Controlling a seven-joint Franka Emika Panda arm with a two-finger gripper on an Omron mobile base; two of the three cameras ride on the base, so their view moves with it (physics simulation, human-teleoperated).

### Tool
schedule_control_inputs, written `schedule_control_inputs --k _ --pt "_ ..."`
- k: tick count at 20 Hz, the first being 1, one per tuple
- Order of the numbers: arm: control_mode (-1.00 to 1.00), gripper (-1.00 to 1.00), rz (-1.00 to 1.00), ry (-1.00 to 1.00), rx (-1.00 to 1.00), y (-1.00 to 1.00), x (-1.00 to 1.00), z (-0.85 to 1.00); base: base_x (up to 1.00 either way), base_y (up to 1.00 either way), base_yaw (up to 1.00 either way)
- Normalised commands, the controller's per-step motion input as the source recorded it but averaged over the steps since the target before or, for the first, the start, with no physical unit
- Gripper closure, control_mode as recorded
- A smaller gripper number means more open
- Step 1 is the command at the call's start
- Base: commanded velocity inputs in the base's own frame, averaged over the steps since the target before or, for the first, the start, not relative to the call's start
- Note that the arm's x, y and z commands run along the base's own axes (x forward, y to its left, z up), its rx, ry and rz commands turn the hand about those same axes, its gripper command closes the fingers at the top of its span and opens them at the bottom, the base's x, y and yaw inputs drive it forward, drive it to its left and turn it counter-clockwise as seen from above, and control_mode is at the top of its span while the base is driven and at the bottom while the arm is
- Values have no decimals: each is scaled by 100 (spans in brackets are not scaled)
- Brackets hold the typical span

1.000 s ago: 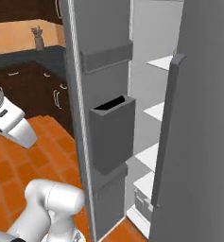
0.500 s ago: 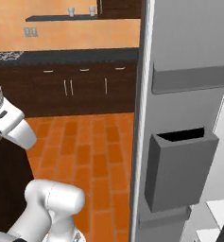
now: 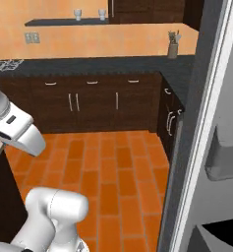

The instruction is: Take the meat container that has the steak and place it on the second highest rack of the freezer. Then take the vegetable container that has the lemon wedge and onion and place it on the highest rack of the freezer.

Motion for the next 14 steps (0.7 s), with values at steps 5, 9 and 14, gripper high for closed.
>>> schedule_control_inputs --k 5,9,14 --pt "100 -100 0 0 0 0 0 0 100 42 -38" --pt "100 -100 0 0 0 0 0 0 100 25 -46" --pt "100 -100 0 0 0 0 0 0 100 28 -48"
